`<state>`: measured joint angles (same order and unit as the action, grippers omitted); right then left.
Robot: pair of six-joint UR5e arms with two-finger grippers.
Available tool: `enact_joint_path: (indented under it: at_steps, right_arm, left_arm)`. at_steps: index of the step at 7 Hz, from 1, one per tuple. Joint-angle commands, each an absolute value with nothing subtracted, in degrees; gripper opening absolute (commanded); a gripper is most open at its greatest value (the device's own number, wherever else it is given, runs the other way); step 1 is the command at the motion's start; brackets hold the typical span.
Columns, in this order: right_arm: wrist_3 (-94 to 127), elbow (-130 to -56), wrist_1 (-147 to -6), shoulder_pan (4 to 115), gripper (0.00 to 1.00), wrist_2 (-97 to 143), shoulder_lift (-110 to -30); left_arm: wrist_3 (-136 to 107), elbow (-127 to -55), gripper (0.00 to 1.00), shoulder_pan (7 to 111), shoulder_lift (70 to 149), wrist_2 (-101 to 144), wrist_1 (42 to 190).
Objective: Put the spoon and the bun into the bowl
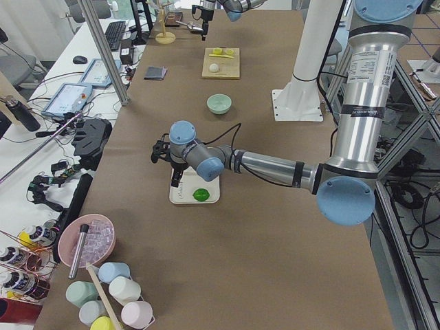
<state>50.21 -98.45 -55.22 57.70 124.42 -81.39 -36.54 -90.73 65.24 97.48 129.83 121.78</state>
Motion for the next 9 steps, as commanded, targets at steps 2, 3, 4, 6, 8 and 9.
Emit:
enact_joint_path:
  at_steps: [2, 3, 4, 6, 8, 9]
  right_arm:
    - [55.1, -98.2, -55.5, 51.6, 0.99, 120.8, -78.4]
    - [55.5, -98.0, -55.5, 50.7, 0.99, 120.8, -77.8]
    - [55.6, -98.3, -58.0, 50.5, 0.99, 120.8, -76.5]
    - [55.6, -98.4, -60.6, 50.4, 0.99, 120.9, -75.2]
    - [55.6, -98.1, -60.8, 49.7, 0.98, 121.0, -74.8]
    - [55.7, -98.1, -61.2, 49.6, 0.97, 121.2, -74.1]
  left_arm:
    - [-43.4, -84.7, 0.82, 56.8, 104.0, 127.7, 121.9]
    - [-44.3, -83.6, 0.78, 54.9, 104.6, 126.6, 122.0]
    - [-44.2, -83.1, 0.65, 54.4, 104.5, 126.1, 122.2]
    - [-44.3, -82.6, 0.46, 53.4, 104.4, 126.1, 122.3]
    - [-44.6, -83.0, 0.22, 52.6, 104.2, 126.1, 122.2]
    - [-44.9, -83.5, 0.0, 52.6, 104.6, 126.6, 121.8]
